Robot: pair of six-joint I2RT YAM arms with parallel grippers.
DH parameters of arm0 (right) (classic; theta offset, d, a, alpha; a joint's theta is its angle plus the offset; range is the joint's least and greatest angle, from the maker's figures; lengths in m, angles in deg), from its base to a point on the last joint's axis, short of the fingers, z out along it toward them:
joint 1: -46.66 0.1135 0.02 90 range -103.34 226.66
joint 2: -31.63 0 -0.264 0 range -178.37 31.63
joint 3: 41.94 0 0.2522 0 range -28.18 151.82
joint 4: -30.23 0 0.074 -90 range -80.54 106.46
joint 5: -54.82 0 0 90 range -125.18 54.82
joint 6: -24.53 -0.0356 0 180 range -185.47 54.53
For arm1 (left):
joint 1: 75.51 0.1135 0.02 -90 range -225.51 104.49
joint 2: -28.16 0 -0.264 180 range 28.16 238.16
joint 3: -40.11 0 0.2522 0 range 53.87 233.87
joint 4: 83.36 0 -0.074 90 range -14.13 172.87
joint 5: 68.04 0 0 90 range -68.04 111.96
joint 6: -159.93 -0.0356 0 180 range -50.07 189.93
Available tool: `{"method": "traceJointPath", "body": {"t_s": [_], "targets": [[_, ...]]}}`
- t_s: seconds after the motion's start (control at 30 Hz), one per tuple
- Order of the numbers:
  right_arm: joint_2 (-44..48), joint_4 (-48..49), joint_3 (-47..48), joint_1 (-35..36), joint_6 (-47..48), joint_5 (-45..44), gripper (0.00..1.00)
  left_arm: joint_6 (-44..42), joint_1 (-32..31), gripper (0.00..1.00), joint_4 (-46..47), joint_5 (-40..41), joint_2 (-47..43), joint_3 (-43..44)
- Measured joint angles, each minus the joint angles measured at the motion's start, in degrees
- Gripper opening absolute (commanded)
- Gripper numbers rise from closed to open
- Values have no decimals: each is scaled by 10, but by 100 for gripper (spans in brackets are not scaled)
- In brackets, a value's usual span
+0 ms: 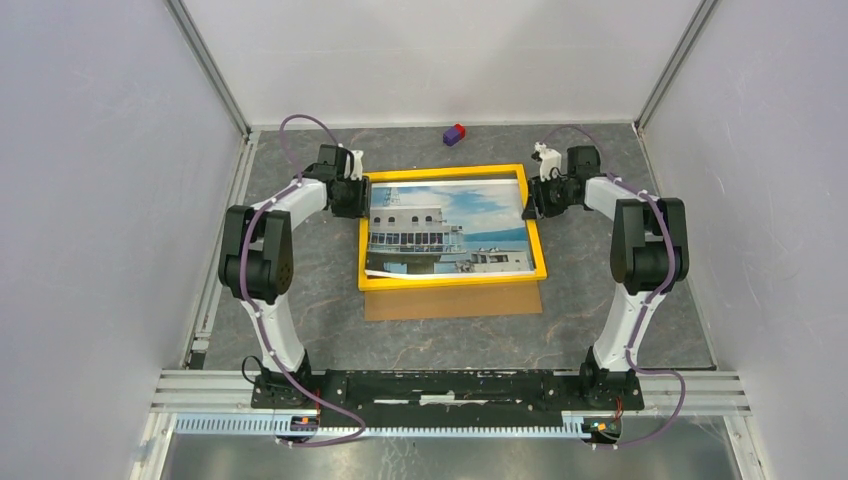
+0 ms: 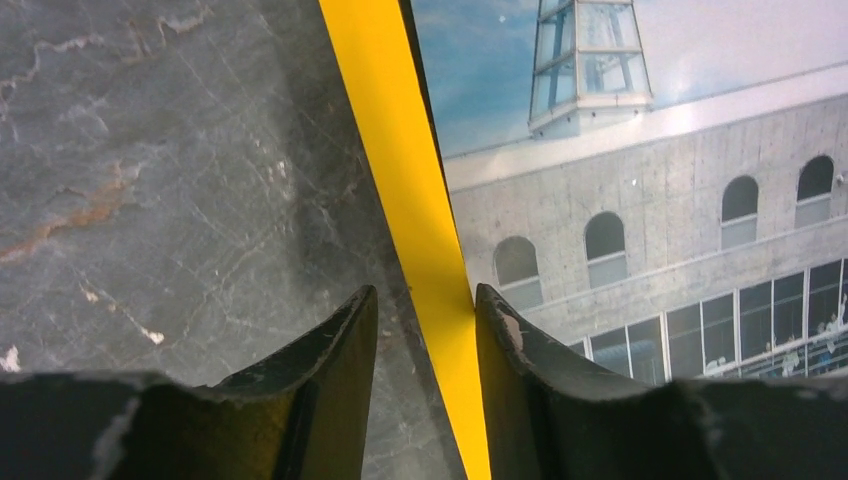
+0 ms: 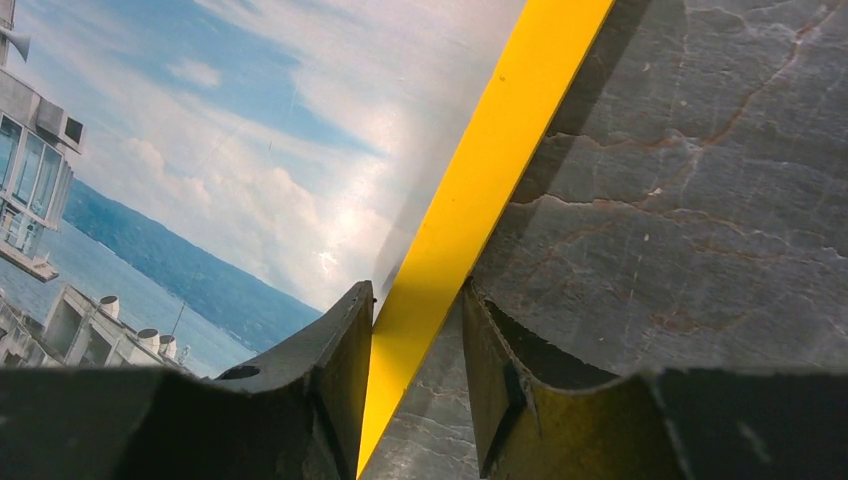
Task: Take the photo out of the frame
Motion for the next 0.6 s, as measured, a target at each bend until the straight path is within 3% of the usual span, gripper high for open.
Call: {"method": "traceJointPath", "body": {"t_s": [0.13,0.4,0.53,0.6], "targets": [[11,0,-13,2,1,0,37,0,0,39,-3,-6,-29,-26],[51,-5,-62,3,2,5,33,0,0,37,-3,-18,-70,-56],[69,-3,-88,4,5,14,33,0,-2,39,-3,-20,-73,-75],[76,1,-99,4,5,14,35,0,-2,46,0,-20,-77,-80]]}}
